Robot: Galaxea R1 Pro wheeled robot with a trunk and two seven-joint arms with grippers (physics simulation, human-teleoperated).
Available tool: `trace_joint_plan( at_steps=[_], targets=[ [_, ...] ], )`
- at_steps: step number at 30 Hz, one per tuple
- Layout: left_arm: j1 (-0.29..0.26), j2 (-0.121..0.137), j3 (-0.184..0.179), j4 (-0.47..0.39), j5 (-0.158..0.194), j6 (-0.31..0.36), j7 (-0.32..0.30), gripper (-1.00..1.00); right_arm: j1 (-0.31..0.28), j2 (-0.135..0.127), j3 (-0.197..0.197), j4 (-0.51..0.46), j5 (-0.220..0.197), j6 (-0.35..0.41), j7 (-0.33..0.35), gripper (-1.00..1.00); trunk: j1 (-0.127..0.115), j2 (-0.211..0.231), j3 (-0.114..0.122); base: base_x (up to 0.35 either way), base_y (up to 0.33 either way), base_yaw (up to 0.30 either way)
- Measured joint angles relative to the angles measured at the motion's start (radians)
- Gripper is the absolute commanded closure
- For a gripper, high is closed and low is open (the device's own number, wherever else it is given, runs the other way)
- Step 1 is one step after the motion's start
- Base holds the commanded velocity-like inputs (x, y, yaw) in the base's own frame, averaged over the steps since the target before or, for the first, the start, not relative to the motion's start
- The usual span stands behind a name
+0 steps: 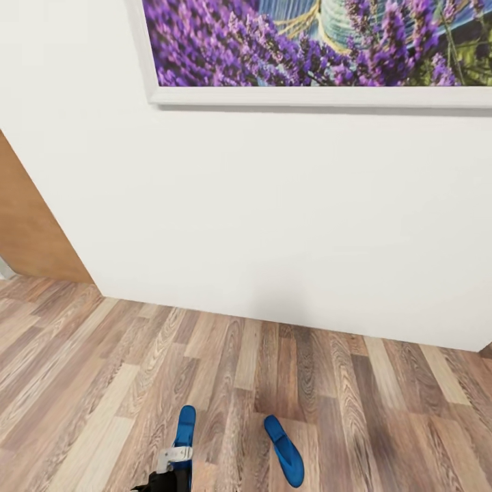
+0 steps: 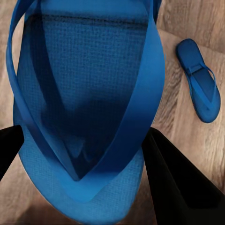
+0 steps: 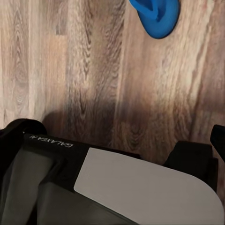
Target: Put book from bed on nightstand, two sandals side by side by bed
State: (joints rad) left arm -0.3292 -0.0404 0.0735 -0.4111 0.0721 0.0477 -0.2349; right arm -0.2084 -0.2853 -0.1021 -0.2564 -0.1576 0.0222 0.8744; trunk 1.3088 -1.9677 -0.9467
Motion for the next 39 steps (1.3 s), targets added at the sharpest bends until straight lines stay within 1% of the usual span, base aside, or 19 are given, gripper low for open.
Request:
trace_joint_plan(
  at_steps=[39],
  targets=[
    [0.000, 0.000, 0.001, -0.001, 0.000, 0.000, 0.000, 1.00, 0.000, -0.001, 0.000, 0.000, 0.000, 0.000, 0.003, -1.00, 0.000, 0.000, -0.032, 0.000, 0.000, 0.257]
  ],
)
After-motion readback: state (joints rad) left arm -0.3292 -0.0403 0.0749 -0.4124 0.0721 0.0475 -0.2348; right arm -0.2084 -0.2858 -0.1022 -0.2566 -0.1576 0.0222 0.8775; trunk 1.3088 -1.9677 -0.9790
